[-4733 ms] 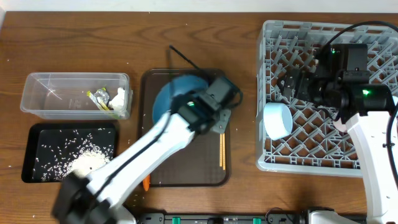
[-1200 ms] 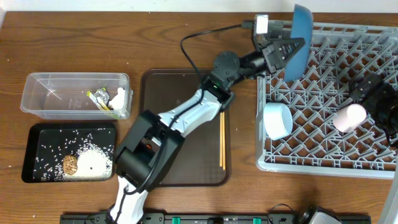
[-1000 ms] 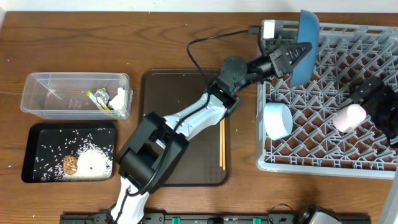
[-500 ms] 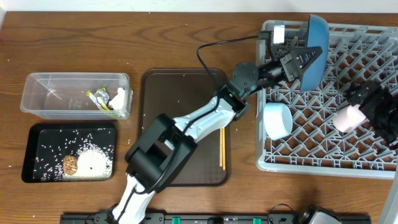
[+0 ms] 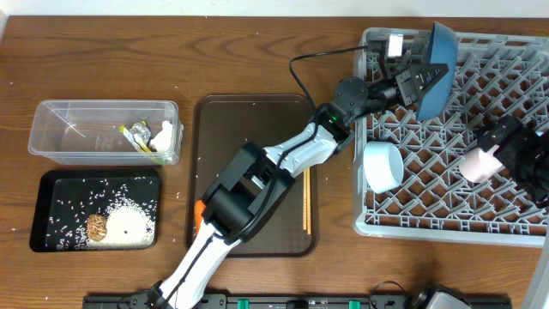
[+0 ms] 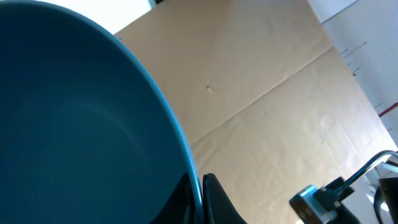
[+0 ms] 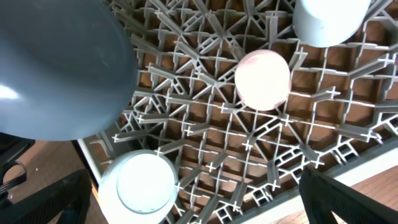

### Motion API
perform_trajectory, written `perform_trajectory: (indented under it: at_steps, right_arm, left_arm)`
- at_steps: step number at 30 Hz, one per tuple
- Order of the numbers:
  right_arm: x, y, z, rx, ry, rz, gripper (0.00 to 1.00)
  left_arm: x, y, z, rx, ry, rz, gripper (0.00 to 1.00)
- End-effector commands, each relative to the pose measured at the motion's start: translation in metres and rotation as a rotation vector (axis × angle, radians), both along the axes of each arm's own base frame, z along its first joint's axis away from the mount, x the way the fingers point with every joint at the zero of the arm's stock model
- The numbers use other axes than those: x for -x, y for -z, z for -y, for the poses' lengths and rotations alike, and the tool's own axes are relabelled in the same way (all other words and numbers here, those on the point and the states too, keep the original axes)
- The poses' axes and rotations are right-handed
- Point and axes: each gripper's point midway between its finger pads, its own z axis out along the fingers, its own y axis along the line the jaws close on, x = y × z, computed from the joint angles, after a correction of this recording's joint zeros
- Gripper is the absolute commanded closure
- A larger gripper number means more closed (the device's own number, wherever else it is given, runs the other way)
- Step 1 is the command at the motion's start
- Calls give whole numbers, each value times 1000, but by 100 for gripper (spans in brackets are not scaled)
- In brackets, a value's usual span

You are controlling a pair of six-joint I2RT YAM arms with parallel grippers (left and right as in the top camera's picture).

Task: Sort waste into correct bins and load items into the dishwasher rack
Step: 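Set the blue plate upright in the rack and open the left gripper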

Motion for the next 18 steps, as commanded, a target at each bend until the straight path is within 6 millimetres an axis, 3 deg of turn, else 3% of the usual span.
perform_trajectory:
  at_steps: [1,8,10,12,14,18]
  right_arm:
    - [0,-5,5,29,-1,4,1]
    - [0,-5,5,28,-1,3,1]
    - [0,-5,5,28,-1,3,1]
    - [0,-5,5,28,-1,3,1]
    - [0,-5,5,28,-1,3,1]
    - [0,-5,5,28,-1,3,1]
  left_arm:
    - [-2,-16,-1,16,3,48,94]
    - [-28,0,-17,-36,-43,16,92]
    - [-34,0,-22,-38,-56,18,83]
    - [-41,0,-29,-38,-70,19,65]
    - [-46,0,-35,-42,-74,21,54]
    - [-58,9,-47,-81,-73,13,48]
